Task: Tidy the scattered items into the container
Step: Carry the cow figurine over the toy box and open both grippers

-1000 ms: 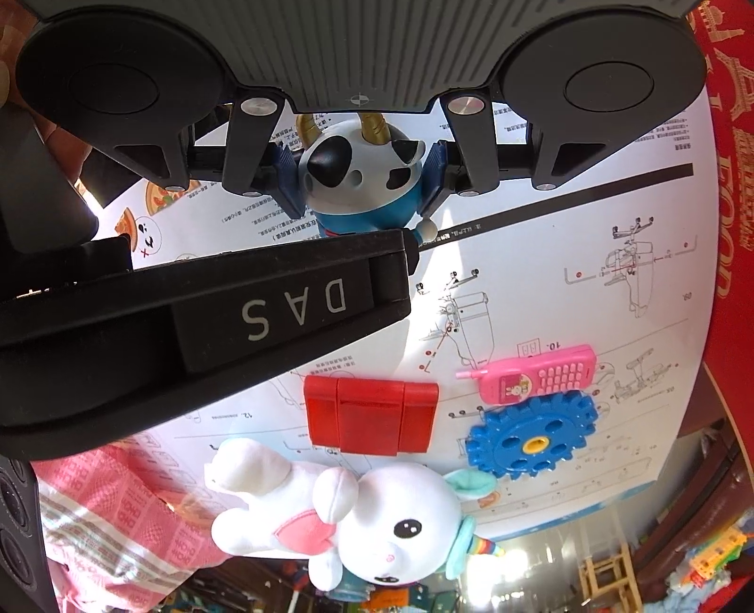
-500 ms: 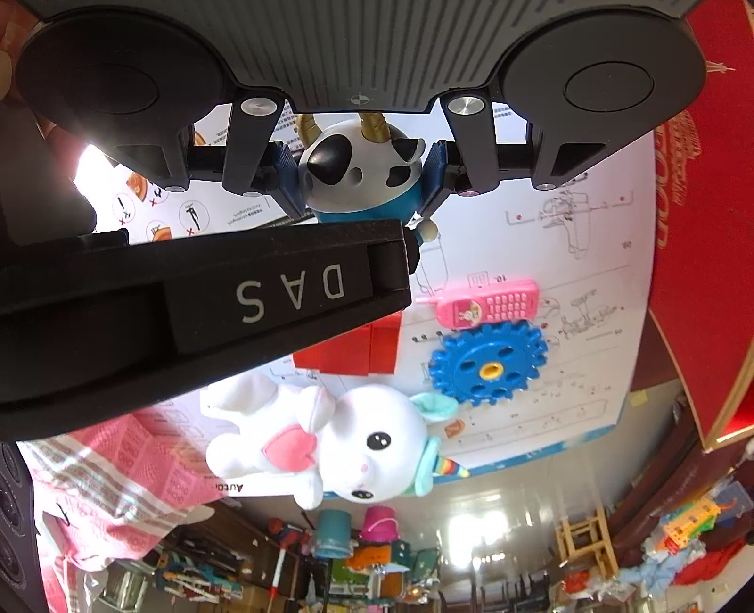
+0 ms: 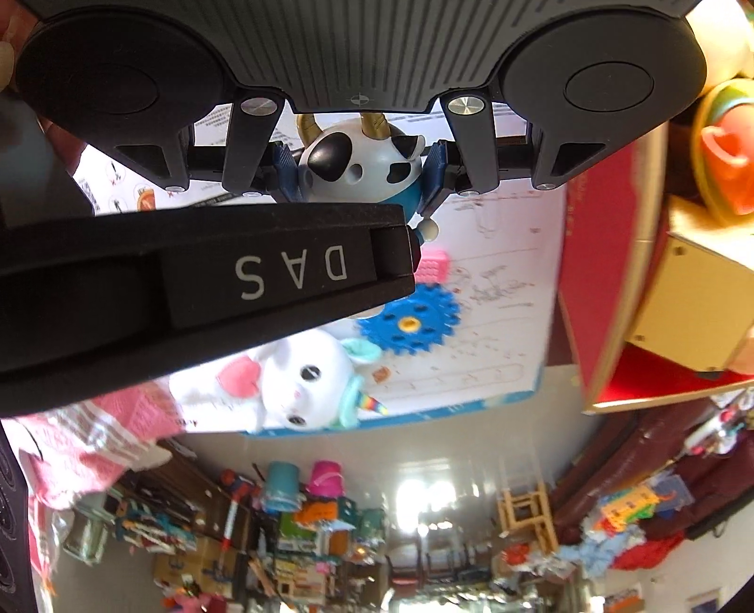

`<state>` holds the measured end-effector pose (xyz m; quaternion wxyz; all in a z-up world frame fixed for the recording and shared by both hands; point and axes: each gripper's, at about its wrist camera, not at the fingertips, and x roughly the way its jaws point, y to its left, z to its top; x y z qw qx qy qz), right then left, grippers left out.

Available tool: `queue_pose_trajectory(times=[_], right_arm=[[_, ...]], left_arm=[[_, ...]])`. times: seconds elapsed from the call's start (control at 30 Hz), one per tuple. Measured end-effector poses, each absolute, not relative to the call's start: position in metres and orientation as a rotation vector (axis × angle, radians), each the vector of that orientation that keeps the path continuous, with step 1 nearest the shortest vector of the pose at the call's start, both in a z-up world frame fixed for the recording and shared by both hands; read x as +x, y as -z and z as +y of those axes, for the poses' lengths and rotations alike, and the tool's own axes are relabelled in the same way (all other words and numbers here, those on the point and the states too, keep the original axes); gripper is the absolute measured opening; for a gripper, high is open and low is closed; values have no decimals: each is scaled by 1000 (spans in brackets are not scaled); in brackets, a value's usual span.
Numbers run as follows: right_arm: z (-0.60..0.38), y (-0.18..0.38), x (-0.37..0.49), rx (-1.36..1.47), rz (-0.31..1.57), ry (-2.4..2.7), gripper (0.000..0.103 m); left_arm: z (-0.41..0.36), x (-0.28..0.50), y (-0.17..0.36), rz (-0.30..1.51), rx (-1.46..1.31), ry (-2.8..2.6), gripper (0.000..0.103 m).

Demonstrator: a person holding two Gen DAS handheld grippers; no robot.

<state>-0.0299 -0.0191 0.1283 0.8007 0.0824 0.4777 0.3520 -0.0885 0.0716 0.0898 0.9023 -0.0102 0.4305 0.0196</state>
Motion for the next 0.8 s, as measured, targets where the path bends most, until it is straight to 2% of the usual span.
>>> queue_pose_trajectory(times=[0.33,0.7,0.73,0.77,0.8], right_arm=[[61,-204,-98,3,864,-1052,53],[169,-208,-186,-207,885,-1376,52],[177,-206,-189,-224,895,-1398,53],[184,-203,-193,-250,911,-1414,58],[190,-200,-196,-273,924,-1405,76]], left_arm=[[122,-180,-154,724,-75,-303,53],[175,-280,-162,748,-203,-582,54],[179,-286,-162,757,-219,-597,55],[183,-291,-163,768,-237,-606,66],[188,-293,-163,776,-258,-618,71]])
